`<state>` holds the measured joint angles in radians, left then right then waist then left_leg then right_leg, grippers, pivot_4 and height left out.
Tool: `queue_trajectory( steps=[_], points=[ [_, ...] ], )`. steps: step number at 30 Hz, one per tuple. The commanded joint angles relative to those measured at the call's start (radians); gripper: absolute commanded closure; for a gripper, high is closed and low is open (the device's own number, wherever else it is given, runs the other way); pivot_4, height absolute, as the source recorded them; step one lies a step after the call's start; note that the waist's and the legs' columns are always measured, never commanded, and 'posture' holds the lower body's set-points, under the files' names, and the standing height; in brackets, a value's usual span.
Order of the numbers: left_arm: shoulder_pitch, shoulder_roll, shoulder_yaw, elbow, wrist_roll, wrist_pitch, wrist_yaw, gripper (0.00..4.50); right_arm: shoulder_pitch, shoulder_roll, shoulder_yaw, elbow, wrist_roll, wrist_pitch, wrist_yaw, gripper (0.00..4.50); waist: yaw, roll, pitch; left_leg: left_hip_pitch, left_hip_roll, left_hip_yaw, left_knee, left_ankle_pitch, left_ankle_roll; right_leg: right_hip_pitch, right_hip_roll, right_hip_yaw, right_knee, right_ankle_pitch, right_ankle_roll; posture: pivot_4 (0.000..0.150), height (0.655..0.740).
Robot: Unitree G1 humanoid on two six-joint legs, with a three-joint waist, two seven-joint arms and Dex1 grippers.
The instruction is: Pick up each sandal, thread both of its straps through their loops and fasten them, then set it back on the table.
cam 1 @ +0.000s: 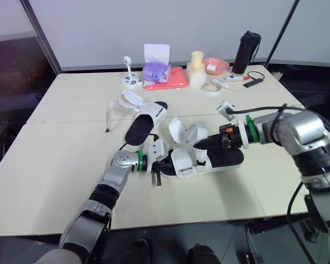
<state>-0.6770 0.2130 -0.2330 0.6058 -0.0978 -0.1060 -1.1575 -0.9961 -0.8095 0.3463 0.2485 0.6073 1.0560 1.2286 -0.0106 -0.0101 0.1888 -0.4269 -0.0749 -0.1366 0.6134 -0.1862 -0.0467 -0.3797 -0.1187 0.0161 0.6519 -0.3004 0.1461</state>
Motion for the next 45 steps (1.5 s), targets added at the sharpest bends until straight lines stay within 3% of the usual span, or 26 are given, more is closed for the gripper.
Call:
queue_trajectory(
  steps=[1, 8, 19, 45],
  points=[
    [0.012, -0.008, -0.026, 0.014, 0.026, 0.006, 0.010, 4.50, -0.078, 0.021, 0.037, 0.080, -0.077, -0.071, 0.102, 4.45, 0.001, 0.000, 0.000, 0.000, 0.000, 0.000, 0.000, 0.000, 0.000, 0.000, 0.000, 0.000, 0.000, 0.000, 0.000, 0.150, 0.7400],
    [0.030, -0.003, -0.024, -0.011, 0.023, 0.015, 0.020, 4.50, -0.164, 0.070, 0.076, 0.203, -0.177, -0.125, 0.227, 4.45, 0.000, 0.000, 0.000, 0.000, 0.000, -0.001, 0.000, 0.000, 0.000, 0.000, 0.000, 0.000, 0.000, 0.000, 0.000, 0.150, 0.7400],
    [0.044, -0.004, -0.026, -0.027, 0.021, 0.022, 0.029, 4.50, -0.190, 0.098, 0.086, 0.252, -0.274, -0.136, 0.333, 4.45, 0.000, 0.000, 0.000, 0.000, 0.000, -0.001, 0.000, 0.000, 0.000, -0.001, 0.000, 0.000, 0.001, 0.000, 0.000, 0.150, 0.7400],
    [0.040, -0.009, -0.021, -0.016, 0.024, 0.015, 0.050, 4.50, -0.202, 0.114, 0.165, 0.270, -0.284, -0.116, 0.386, 4.45, 0.001, 0.001, 0.000, 0.000, -0.001, -0.001, 0.000, 0.000, -0.001, -0.001, 0.000, 0.000, 0.001, 0.000, 0.000, 0.150, 0.7400]
  ],
)
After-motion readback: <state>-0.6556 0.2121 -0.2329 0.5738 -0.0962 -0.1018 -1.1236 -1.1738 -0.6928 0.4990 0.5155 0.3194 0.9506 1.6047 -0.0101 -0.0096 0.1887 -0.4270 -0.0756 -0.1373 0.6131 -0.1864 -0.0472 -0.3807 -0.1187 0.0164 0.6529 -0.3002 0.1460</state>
